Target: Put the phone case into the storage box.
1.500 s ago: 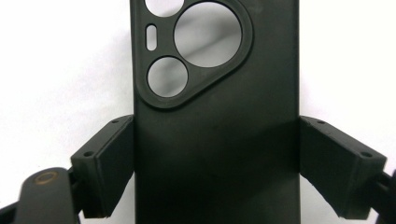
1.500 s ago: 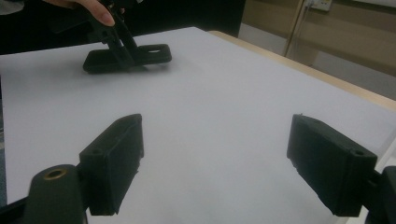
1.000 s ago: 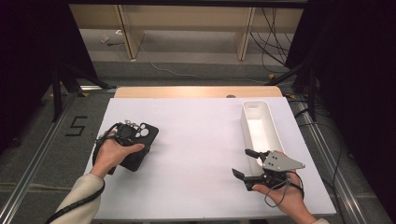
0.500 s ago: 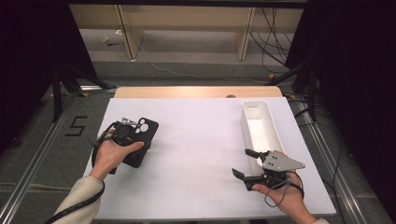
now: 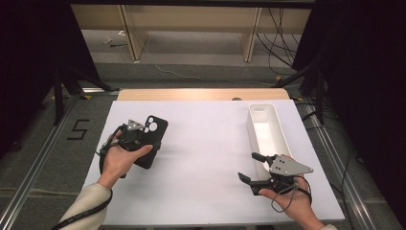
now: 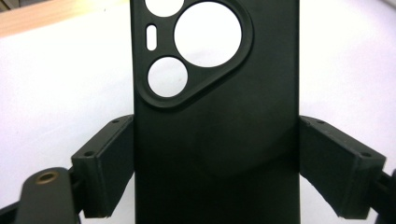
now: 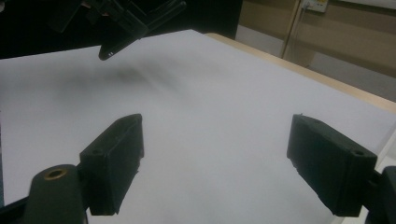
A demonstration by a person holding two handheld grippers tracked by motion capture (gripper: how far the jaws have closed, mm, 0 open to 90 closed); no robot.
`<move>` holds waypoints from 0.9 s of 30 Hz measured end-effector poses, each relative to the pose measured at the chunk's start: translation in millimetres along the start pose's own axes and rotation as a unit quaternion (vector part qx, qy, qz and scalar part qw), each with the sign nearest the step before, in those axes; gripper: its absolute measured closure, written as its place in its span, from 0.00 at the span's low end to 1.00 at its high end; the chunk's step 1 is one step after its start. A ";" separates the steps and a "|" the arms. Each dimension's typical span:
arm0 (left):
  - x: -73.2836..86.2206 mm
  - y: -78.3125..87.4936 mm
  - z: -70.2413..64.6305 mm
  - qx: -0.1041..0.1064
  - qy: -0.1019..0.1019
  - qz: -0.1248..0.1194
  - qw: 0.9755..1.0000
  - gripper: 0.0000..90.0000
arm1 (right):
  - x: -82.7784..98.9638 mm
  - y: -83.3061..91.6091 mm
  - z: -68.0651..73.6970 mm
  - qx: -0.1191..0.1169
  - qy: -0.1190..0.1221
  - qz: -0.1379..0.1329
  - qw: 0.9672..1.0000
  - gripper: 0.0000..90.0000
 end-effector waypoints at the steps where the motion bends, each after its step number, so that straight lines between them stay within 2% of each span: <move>1: -1.6 0.3 -1.9 0.000 -0.001 -0.007 1.000 0.17 | 0.1 -0.1 -0.1 0.001 0.000 0.000 1.000 0.22; 7: -9.7 3.4 -12.8 0.003 -0.005 -0.038 0.999 0.17 | -0.6 -0.8 0.4 0.001 -0.002 -0.001 1.000 0.22; 27: -20.3 6.2 -31.5 0.008 -0.025 -0.096 0.995 0.17 | -4.4 -1.5 -3.9 0.010 -0.016 -0.007 1.000 0.22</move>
Point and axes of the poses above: each handheld gripper's, and its own axes: y roughly backward along the jaws, x roughly out of its underside, z roughly to its left, the point moved 10 cm from there along -y, roughly forward along the jaws, and after that the axes turned 2 degrees about x, right-handed, at the moved point
